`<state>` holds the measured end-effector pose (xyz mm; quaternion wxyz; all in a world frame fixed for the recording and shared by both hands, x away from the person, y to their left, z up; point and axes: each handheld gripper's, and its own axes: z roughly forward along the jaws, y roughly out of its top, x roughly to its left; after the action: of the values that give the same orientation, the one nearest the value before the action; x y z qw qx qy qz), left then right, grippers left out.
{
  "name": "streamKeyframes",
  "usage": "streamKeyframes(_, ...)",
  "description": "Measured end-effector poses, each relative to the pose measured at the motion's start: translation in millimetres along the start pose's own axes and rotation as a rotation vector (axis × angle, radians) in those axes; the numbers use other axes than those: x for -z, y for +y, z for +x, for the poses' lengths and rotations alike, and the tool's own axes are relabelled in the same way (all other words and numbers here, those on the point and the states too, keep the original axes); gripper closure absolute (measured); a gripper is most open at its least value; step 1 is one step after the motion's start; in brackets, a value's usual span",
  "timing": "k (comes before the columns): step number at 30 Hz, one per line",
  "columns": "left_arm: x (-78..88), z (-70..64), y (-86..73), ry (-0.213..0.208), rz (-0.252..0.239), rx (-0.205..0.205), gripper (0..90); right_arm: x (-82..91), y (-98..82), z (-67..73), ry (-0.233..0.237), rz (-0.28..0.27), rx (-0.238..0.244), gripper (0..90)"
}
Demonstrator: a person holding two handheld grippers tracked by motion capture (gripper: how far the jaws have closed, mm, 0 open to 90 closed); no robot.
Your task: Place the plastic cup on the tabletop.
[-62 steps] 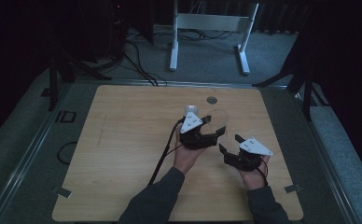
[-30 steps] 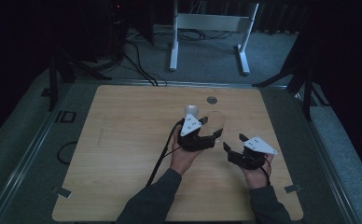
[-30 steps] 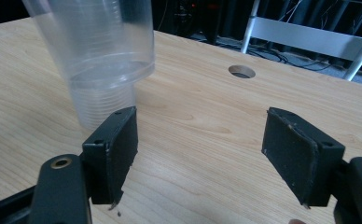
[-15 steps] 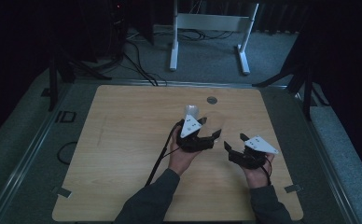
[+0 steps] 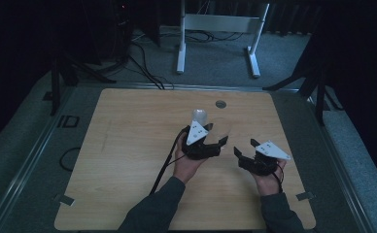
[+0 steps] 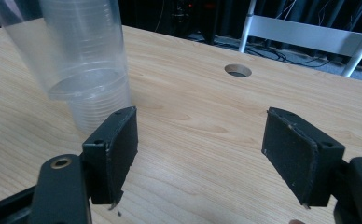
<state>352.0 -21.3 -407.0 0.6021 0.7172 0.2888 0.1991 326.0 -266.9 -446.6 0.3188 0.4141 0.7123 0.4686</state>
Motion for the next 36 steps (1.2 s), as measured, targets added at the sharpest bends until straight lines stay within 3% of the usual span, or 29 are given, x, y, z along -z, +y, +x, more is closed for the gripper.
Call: streamKeyframes(36, 7.5, 5.7, -20.0, -0.005, 0.012, -0.004, 30.6, 2.3, 0.0, -1.8, -0.004, -0.004, -0.002, 26.7)
